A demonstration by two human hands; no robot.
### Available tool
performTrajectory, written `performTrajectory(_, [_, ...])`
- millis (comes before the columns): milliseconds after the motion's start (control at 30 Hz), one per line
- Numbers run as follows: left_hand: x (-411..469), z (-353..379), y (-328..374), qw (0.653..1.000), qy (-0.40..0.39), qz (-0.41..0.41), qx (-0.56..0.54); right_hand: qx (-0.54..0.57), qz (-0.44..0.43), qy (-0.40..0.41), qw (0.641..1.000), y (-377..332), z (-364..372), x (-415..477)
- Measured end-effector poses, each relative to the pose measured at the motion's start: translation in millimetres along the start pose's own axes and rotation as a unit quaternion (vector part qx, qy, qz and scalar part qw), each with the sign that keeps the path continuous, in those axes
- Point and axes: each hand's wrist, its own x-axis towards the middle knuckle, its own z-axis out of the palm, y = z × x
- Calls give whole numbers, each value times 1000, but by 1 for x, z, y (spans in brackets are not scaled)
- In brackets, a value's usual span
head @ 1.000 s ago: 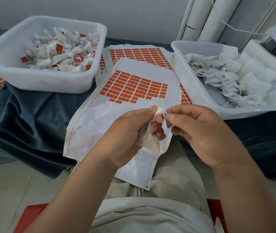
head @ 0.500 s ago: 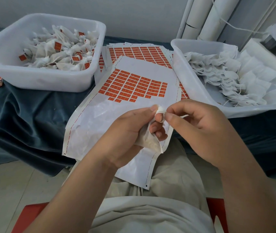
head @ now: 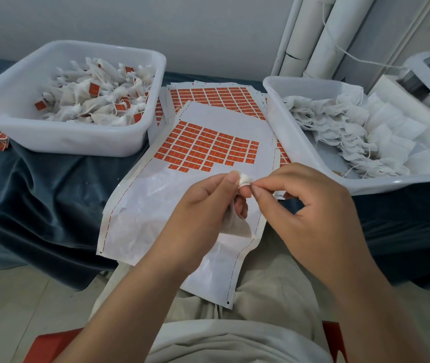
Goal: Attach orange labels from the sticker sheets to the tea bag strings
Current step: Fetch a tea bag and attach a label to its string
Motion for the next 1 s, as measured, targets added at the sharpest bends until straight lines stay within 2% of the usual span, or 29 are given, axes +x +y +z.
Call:
performTrajectory(267, [1,-2,1,999,-4,19,49,-50,-16,5,999,1,2,1])
performTrajectory(367, [3,-4,-2,997,-2,27,74,-70,3,3,998,-2,1,0])
performTrajectory(467, [4,-3,-5,995,7,43,89,-68,45,-39,996,-2,-3,-1])
performTrajectory(600, [5,4,-9,997,21,25,69,67,120,-130,982,5,-8,2])
performTrajectory(767, [1,3,-9,998,-5,-21,53,272,226,-191,916,16,-4,7])
performTrajectory(900, [2,-6,-2,996,-93,13,4,339,268,-190,882,22,2,10])
performTrajectory(1000, [4,-7,-4,997,-56,40,26,339,263,-193,882,23,3,12])
